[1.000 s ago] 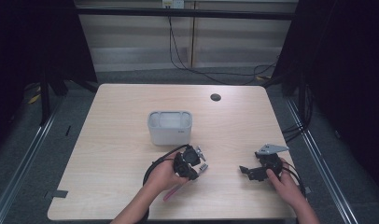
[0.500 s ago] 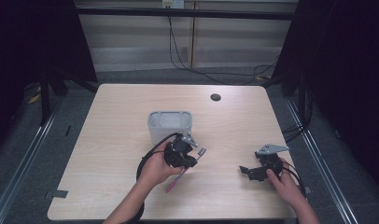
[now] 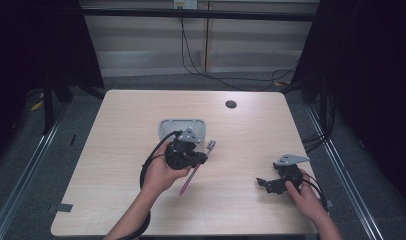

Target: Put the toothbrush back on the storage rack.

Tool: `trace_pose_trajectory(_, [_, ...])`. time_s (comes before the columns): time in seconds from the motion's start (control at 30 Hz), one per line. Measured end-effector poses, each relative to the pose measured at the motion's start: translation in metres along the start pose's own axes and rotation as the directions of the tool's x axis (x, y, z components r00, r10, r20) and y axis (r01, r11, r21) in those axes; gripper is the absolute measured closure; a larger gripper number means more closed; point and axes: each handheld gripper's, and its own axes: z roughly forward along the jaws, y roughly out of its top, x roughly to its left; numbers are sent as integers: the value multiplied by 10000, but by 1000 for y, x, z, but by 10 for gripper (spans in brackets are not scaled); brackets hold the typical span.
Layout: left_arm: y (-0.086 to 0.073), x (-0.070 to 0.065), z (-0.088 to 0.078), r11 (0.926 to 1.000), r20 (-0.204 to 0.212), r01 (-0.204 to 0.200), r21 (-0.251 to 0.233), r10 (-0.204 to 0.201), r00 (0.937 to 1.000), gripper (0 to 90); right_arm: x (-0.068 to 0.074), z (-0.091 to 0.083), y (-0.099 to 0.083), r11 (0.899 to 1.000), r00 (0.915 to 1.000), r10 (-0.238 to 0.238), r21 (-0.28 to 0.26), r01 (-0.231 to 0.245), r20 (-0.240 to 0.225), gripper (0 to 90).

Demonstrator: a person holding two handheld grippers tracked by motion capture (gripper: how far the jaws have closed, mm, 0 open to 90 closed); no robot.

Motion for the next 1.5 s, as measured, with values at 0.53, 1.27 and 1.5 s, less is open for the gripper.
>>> trace_pose_trajectory(0.53, [9, 15, -34, 9864, -556, 476, -1573, -570, 9968, 825, 0, 0, 0, 10000, 10000, -1, 3, 1, -3, 81])
trace_pose_trajectory(1.27, [19, 38, -68, 9481, -1452, 715, -3098, -1215, 9819, 824, 0, 0, 0, 10000, 10000, 0, 4, 0, -1, 81])
trace_pose_trajectory(1.5, [24, 43, -77, 9337, -1712, 691, -3512, -1366, 9757, 824, 0, 0, 0, 10000, 10000, 0, 2, 0, 1, 81])
